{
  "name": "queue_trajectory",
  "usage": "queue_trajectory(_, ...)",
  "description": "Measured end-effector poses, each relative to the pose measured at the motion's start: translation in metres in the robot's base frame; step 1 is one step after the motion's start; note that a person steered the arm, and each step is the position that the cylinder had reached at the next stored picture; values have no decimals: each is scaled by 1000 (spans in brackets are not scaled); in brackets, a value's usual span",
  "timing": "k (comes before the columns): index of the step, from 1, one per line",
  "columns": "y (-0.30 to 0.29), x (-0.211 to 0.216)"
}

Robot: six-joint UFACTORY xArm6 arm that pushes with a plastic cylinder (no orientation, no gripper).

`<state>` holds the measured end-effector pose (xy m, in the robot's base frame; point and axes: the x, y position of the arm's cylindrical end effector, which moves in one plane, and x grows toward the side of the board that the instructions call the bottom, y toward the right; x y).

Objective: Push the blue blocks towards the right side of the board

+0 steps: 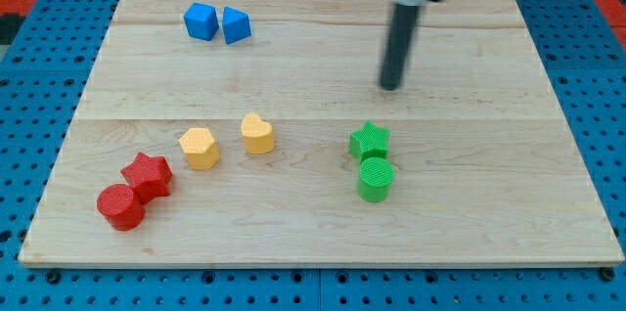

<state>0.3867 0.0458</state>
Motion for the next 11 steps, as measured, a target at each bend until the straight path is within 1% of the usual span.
queue_trajectory(1,-121,2)
queue_trajectory(2,-215,-23)
queue_trajectory(3,-218,-81)
queue_trajectory(4,-263,-102)
queue_trajectory(5,-254,-141)
queue_trajectory(6,-219,-126)
queue_trajectory(7,-179,-100)
queue_trajectory(8,-113,-89)
queue_trajectory(9,-63,-100)
queue_trajectory(10,-18,-127)
queue_trajectory(11,38,-121)
